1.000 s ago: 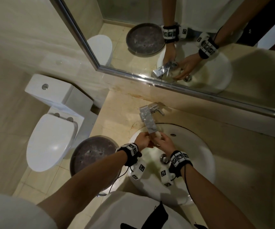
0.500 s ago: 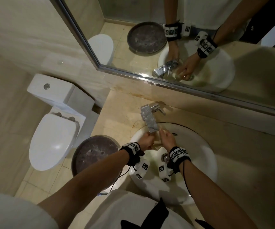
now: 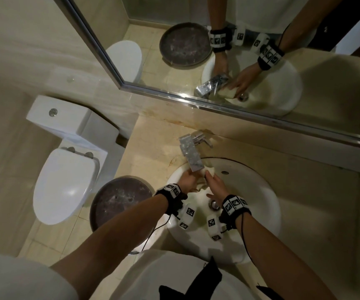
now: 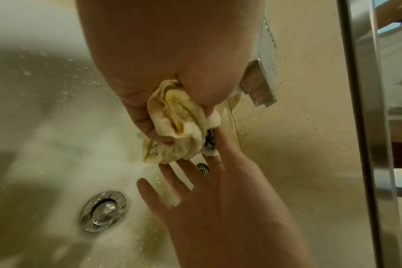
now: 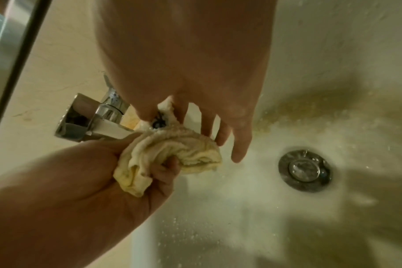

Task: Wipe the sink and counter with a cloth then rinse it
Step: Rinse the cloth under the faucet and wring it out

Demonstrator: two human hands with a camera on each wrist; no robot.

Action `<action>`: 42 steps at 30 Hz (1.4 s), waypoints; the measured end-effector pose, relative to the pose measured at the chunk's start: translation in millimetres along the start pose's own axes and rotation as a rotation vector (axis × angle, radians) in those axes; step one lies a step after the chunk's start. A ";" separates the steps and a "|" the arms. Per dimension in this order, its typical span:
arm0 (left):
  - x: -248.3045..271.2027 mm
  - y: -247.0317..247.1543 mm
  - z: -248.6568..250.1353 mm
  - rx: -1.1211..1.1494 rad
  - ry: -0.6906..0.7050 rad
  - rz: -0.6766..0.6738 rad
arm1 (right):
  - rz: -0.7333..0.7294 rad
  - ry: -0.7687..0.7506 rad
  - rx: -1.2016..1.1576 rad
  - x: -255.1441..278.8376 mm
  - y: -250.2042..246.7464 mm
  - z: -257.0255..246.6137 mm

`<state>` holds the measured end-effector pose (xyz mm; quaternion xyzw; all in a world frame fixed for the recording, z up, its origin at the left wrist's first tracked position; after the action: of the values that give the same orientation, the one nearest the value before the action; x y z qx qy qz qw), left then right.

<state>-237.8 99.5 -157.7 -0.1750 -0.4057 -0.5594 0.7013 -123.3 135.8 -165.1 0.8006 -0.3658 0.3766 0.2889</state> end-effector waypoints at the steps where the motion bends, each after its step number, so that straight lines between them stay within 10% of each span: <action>1: 3.6 -1.4 0.8 0.049 -0.009 0.013 | 0.000 0.019 -0.029 -3.0 2.5 -0.5; 11: 24.7 -20.2 -42.6 0.354 -0.256 -0.016 | 0.093 -0.085 0.068 -30.5 10.3 -19.8; 17: 11.4 -1.8 -30.5 0.379 -0.215 -0.018 | 0.146 -0.041 -0.165 -26.8 1.8 -5.1; 25: -5.6 2.5 -27.9 0.288 -0.144 0.123 | 0.338 -0.033 0.107 -12.9 -21.8 -11.8; 30: -8.3 1.6 -28.0 0.369 -0.075 0.074 | 0.033 0.354 -0.242 -20.1 -6.1 50.6; 33: -2.5 -4.7 -29.0 0.400 -0.108 0.053 | -0.067 0.295 -0.490 -32.2 -0.3 52.7; 42: 8.0 -16.0 -55.0 0.112 -0.406 -0.061 | 0.019 0.119 -0.268 -54.9 -7.3 47.4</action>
<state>-231.7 50.8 -188.5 -0.2324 -0.5742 -0.5104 0.5965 -123.5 125.2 -237.2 0.7277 -0.4023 0.3741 0.4108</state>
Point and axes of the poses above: each hand's wrist, its own x-axis away from the middle knuckle, its own y-axis out of the palm, z = x × y, the point moved 8 cm from there along -x, towards the middle knuckle, and after that the axes turned 9 degrees about -z, right-handed, at the moved point
